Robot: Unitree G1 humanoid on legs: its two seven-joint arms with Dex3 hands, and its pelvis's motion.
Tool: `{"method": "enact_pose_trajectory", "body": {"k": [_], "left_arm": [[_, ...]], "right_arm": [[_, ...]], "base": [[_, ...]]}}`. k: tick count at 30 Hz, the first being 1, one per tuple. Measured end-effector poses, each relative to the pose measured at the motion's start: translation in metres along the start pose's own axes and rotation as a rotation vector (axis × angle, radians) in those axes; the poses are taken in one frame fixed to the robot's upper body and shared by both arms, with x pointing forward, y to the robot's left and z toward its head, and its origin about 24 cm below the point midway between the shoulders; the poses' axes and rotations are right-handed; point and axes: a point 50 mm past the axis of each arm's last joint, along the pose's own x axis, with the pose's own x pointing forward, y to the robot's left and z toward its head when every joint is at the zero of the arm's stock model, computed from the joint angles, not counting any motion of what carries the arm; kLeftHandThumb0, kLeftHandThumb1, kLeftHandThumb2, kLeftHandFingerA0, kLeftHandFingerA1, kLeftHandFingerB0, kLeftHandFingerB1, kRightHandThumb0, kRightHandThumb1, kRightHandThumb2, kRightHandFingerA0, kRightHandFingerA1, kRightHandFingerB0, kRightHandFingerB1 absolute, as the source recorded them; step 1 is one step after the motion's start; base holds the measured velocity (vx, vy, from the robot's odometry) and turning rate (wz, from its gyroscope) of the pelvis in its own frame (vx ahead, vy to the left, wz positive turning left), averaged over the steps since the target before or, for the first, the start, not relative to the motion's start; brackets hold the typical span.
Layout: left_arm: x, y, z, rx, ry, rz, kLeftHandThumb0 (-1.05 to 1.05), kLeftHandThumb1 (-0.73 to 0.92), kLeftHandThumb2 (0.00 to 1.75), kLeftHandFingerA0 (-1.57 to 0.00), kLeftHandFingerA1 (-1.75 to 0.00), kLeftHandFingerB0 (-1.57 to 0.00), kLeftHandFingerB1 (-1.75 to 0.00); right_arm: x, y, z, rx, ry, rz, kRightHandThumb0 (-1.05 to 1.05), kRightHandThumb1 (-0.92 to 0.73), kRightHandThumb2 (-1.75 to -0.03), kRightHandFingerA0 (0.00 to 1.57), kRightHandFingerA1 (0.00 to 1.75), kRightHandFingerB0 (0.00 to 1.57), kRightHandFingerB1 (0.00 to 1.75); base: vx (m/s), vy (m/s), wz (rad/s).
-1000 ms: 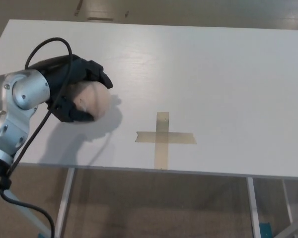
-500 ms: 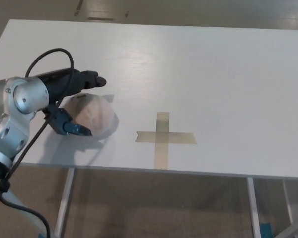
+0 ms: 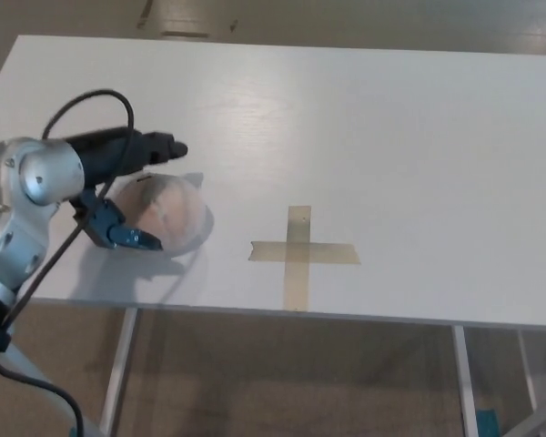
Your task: Use the left hand to take the pink dumpling toy on a person's hand and put it on the desk.
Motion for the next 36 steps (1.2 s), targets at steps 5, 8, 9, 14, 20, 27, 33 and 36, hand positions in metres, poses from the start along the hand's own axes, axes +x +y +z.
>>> {"method": "enact_pose_trajectory", "body": {"k": [5, 8, 9, 14, 20, 27, 33, 36], "left_arm": [[-0.027, 0.028, 0.020, 0.031, -0.087, 0.108, -0.69, 0.38, 0.82, 0.00, 0.00, 0.00, -0.07], [-0.036, 0.036, 0.025, 0.040, -0.113, 0.148, -0.68, 0.36, 0.82, 0.00, 0.00, 0.00, -0.07], [-0.053, 0.048, 0.032, 0.047, -0.161, 0.212, -0.68, 0.36, 0.82, 0.00, 0.00, 0.00, -0.06], [-0.084, 0.061, 0.037, 0.044, -0.236, 0.331, -0.78, 0.40, 0.61, 0.00, -0.19, -0.04, -0.24], [-0.133, 0.051, 0.027, -0.015, -0.331, 0.477, -0.41, 0.41, 0.53, -0.36, -0.37, -0.33, -0.31], [-0.162, 0.009, 0.005, -0.149, -0.364, 0.492, -0.13, 0.57, 0.56, -0.70, -0.51, -0.58, -0.42], [-0.175, -0.048, -0.021, -0.334, -0.316, 0.364, -0.14, 0.58, 0.57, -0.70, -0.52, -0.65, -0.46], [-0.183, -0.076, -0.031, -0.424, -0.279, 0.284, -0.22, 0.57, 0.57, -0.69, -0.51, -0.66, -0.46]], "right_arm": [[0.000, 0.001, 0.001, -0.002, -0.003, 0.001, -0.31, -0.59, -0.57, 0.68, 0.48, 0.60, 0.45], [0.000, 0.001, 0.002, -0.002, -0.004, 0.002, -0.31, -0.59, -0.57, 0.68, 0.48, 0.60, 0.45], [0.000, 0.001, 0.002, -0.002, -0.006, 0.003, -0.31, -0.59, -0.57, 0.68, 0.48, 0.60, 0.45], [0.000, 0.001, 0.003, -0.002, -0.007, 0.003, -0.31, -0.60, -0.58, 0.67, 0.48, 0.58, 0.44], [0.000, 0.001, 0.003, -0.002, -0.009, 0.004, -0.31, -0.60, -0.58, 0.67, 0.48, 0.57, 0.44], [0.000, 0.001, 0.002, -0.008, -0.005, 0.003, -0.33, -0.61, -0.57, 0.69, 0.48, 0.60, 0.45], [0.000, 0.000, -0.002, -0.017, 0.003, 0.001, -0.30, -0.61, -0.58, 0.70, 0.49, 0.60, 0.45], [-0.001, -0.003, -0.007, -0.023, 0.014, -0.004, -0.33, -0.61, -0.57, 0.71, 0.48, 0.61, 0.45]], "base": [[0.00, 0.000, 0.00], [0.00, 0.000, 0.00], [0.00, 0.000, 0.00], [0.00, 0.000, 0.00], [0.00, 0.000, 0.00], [0.00, 0.000, 0.00], [0.00, 0.000, 0.00], [0.00, 0.000, 0.00]]}}
